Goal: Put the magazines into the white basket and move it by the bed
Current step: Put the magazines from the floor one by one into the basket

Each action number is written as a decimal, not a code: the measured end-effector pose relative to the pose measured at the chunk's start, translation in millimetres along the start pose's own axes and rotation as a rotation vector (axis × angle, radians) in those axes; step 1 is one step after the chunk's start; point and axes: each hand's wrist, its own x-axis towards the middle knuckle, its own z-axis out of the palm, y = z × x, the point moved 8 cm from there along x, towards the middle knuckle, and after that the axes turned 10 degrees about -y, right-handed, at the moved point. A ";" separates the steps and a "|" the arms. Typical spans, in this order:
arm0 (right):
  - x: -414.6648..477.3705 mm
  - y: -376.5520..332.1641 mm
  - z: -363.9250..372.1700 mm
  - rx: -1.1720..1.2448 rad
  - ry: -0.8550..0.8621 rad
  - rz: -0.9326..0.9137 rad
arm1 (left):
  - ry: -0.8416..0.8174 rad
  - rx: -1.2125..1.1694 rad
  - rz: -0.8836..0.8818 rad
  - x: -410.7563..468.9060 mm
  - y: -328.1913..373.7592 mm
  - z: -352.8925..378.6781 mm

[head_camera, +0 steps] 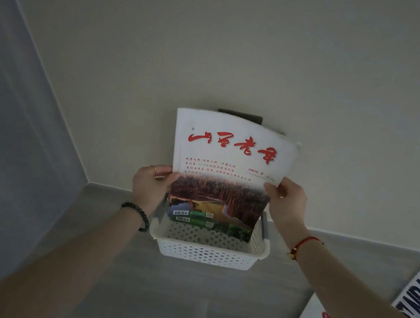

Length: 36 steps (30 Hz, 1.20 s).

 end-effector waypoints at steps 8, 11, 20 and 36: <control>7.2 31.4 19.8 0.061 0.107 0.058 | 0.056 0.083 -0.005 14.6 -35.2 -0.6; 10.5 34.0 26.8 0.066 0.132 0.094 | -0.095 0.104 0.041 19.4 -31.6 13.6; 23.2 28.7 40.1 0.110 0.044 0.044 | -0.211 0.143 0.005 22.3 -38.3 41.8; -19.1 51.4 -51.6 -0.145 -0.183 0.052 | 0.043 0.058 0.102 -37.2 -18.2 29.2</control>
